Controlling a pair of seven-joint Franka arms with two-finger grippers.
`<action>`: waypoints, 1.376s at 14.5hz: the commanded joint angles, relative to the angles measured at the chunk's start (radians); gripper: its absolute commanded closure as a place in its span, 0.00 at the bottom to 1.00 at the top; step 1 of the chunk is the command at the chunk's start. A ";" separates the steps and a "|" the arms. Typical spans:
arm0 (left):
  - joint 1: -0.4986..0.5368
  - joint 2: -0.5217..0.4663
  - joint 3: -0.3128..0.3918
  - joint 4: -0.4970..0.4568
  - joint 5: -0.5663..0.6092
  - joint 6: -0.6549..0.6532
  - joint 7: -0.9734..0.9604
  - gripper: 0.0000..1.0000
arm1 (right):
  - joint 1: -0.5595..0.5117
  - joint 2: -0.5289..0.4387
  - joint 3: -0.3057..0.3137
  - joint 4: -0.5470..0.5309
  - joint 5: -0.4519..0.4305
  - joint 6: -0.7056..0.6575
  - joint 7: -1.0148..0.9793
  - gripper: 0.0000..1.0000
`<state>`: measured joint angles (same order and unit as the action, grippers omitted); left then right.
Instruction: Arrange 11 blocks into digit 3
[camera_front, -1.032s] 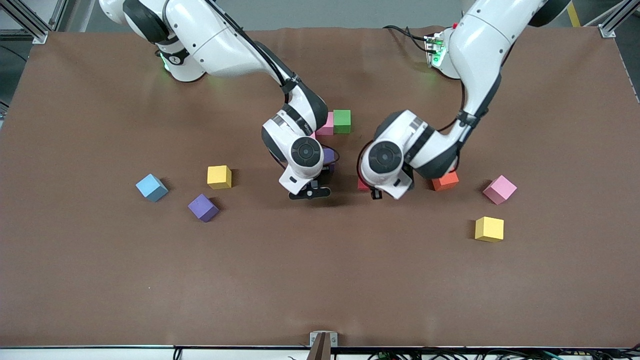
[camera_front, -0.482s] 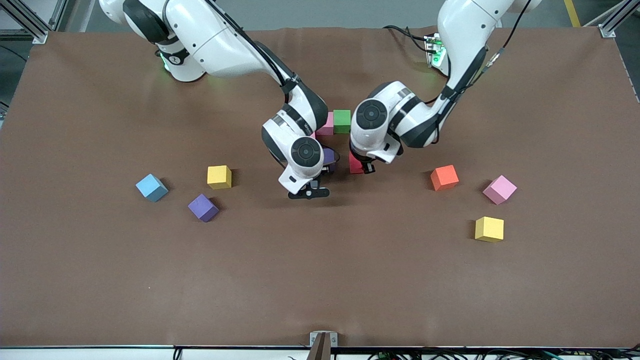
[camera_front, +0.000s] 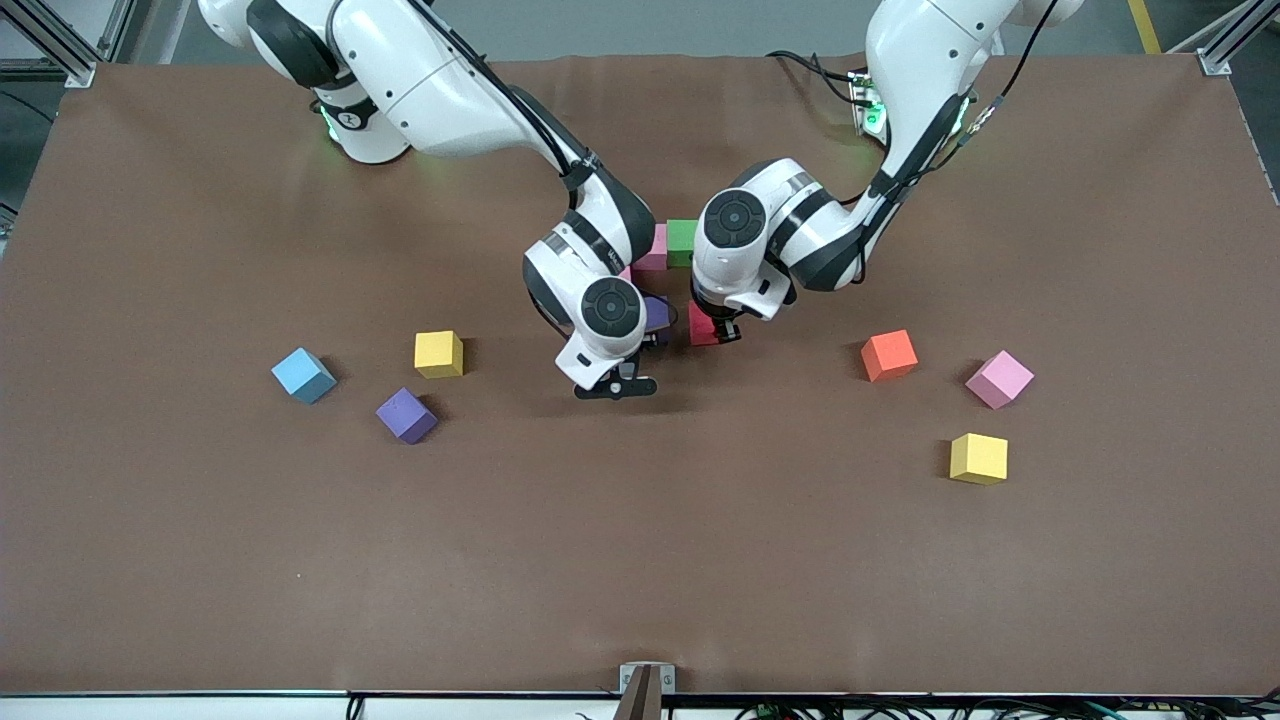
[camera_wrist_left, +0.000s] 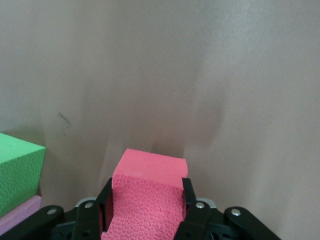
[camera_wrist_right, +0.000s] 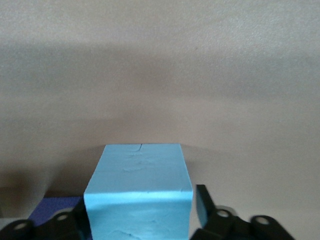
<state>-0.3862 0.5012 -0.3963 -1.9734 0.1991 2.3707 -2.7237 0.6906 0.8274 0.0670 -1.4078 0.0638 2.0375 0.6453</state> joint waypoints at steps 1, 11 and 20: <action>-0.031 0.005 0.004 -0.012 0.020 0.041 -0.086 0.81 | -0.023 -0.005 0.011 0.045 0.011 -0.048 0.005 0.00; -0.046 0.034 0.001 -0.002 0.135 0.061 -0.220 0.81 | -0.291 -0.180 0.008 0.054 0.025 -0.281 -0.352 0.00; -0.063 0.043 0.001 0.013 0.135 0.061 -0.243 0.80 | -0.493 -0.260 0.005 -0.163 -0.027 -0.127 -0.889 0.00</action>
<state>-0.4343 0.5296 -0.3950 -1.9738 0.2804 2.4195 -2.7737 0.2291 0.6123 0.0569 -1.4624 0.0548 1.8273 -0.1394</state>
